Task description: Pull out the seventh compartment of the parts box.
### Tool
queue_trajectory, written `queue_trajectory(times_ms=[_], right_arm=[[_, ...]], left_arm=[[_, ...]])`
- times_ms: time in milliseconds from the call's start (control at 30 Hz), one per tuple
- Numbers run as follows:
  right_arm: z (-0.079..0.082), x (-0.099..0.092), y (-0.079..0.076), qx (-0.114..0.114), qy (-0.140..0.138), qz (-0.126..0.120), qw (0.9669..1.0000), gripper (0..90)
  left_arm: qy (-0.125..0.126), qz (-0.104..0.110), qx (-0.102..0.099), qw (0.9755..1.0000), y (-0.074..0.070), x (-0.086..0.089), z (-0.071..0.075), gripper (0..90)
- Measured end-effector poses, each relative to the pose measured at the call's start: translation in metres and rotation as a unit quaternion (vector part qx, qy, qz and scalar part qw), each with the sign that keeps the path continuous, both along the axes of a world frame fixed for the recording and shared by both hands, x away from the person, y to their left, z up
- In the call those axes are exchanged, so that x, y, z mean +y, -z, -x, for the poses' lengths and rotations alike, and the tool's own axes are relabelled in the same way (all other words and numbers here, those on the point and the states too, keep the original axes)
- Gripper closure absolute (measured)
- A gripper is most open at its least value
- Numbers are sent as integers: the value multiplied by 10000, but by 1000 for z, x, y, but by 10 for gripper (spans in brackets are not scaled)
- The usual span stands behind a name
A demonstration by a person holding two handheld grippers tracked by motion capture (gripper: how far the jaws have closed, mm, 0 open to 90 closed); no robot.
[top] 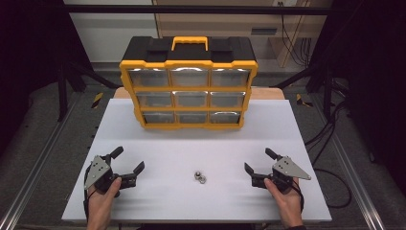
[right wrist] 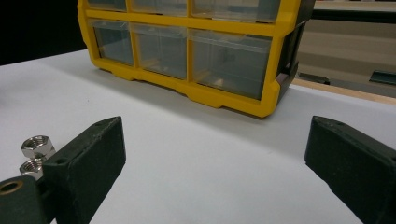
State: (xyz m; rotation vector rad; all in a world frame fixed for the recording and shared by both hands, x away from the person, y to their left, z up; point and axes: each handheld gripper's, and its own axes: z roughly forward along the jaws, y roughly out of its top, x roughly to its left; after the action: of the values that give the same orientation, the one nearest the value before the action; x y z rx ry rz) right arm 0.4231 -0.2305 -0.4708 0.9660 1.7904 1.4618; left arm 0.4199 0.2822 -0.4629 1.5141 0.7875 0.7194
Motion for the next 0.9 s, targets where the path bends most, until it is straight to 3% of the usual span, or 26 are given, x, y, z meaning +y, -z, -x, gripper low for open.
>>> queue_trajectory(times_ms=[500, 567, 700, 900], right_arm=[[1, -1, 0, 25, 6, -44, 10000, 54], [1, 0, 0, 12, -5, -37, 10000, 53], [3, 0, 0, 97, -15, -95, 9999, 52], [4, -1, -1, 59, 2, -111, 9999, 54]], left_arm=[[165, -11, 95, 9998, 0, -5, 3, 11], [300, 94, 161, 9994, -3, -8, 8, 11], [469, -59, 130, 9988, -6, -13, 14, 10], [472, -243, 186, 9984, -11, -19, 14, 11]])
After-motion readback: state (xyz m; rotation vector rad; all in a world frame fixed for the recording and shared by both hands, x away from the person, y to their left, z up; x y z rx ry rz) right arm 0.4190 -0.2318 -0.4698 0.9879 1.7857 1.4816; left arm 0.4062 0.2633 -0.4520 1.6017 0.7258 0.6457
